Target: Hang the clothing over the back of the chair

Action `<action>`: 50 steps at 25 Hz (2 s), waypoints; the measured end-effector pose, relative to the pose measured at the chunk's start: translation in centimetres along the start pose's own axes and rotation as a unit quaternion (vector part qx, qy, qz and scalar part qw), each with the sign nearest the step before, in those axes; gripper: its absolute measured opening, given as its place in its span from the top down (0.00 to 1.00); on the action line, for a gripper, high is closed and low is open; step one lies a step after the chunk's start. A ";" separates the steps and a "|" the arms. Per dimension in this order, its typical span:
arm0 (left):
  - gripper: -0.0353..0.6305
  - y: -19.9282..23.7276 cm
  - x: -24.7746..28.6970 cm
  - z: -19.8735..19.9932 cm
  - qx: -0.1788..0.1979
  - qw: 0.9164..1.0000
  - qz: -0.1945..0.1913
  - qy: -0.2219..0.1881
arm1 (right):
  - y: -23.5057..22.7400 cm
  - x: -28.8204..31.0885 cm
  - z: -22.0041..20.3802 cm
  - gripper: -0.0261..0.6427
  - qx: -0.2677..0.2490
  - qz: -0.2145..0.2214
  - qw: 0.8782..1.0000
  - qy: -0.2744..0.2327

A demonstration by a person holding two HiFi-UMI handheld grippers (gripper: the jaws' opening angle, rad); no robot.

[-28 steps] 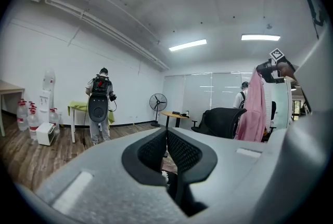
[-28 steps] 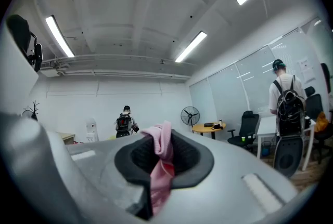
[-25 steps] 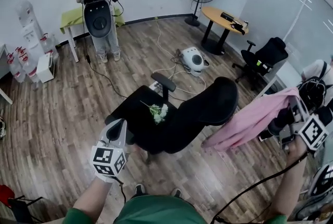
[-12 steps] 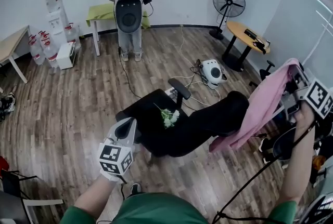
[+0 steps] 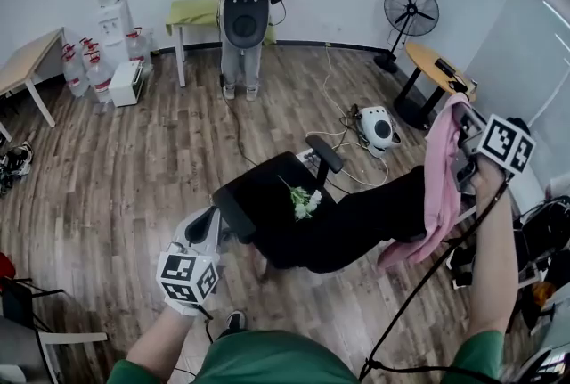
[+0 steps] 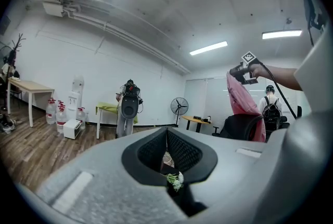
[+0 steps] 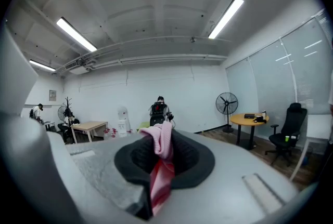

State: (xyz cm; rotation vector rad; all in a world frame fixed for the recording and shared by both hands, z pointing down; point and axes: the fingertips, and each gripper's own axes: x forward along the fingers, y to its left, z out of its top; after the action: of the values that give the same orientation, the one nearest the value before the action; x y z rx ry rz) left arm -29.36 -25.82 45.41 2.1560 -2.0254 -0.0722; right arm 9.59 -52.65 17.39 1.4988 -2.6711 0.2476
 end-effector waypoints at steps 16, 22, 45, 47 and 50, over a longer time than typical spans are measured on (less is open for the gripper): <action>0.93 6.3 -0.6 0.3 0.004 1.000 0.004 0.002 | 3.2 5.4 -16.4 0.78 -0.025 0.013 0.984 0.176; 0.93 7.1 0.1 0.3 0.010 1.000 -0.006 0.007 | 2.1 4.1 -21.0 0.72 -0.062 0.001 0.963 0.261; 0.93 -2.9 7.8 0.8 0.036 0.990 -0.134 0.018 | -1.6 -9.4 -15.8 0.87 -0.022 -0.098 0.994 0.036; 0.93 -4.5 8.3 1.1 0.040 0.989 -0.145 0.016 | -1.8 -11.3 -15.7 0.90 -0.019 -0.104 0.994 0.015; 0.93 -7.2 9.0 1.9 0.046 0.986 -0.158 0.008 | -2.7 -13.8 -15.7 0.92 -0.030 -0.115 0.993 -0.006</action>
State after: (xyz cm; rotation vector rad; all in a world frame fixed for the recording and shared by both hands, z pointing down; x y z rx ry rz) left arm -21.92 -34.56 43.11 2.5077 -1.6912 -0.0043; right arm 18.83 -39.66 31.21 1.7739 -2.4603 0.1426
